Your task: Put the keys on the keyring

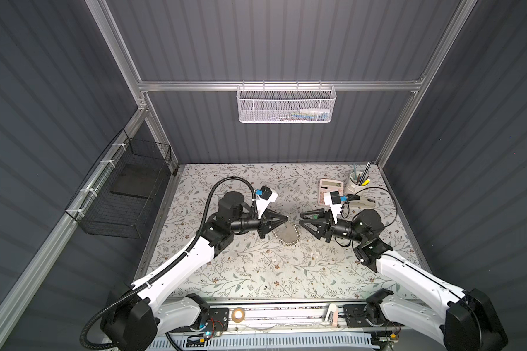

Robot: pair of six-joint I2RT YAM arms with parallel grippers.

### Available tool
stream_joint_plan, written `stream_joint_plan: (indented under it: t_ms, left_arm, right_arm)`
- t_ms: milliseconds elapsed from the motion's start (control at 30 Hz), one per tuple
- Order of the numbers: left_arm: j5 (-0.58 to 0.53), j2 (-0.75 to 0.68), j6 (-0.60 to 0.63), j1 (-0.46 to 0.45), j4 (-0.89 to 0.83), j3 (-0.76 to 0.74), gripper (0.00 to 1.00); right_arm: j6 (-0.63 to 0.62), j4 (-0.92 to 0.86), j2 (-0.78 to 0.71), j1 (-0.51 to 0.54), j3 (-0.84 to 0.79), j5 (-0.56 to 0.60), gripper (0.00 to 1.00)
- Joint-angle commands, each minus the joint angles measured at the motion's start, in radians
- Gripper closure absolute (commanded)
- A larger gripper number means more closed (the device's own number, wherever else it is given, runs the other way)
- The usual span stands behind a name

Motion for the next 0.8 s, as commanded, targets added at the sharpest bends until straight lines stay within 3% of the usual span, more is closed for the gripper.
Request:
stream_joint_plan:
  t_ms: [0,467,767]
  left_arm:
    - [-0.034,0.022,0.085,-0.013,-0.197,0.096,1.00]
    - [-0.128,0.174,0.315,-0.047,-0.742,0.440,1.00]
    - [-0.122,0.234,0.410,-0.082,-0.870,0.562,1.00]
  right_arm:
    - [-0.052,-0.066,-0.001,-0.003,0.023,-0.020,0.50]
    - [-0.065,-0.075,0.029,-0.003,0.012,-0.027,0.54]
    - [-0.065,-0.081,0.057,0.006,0.017,-0.055,0.61]
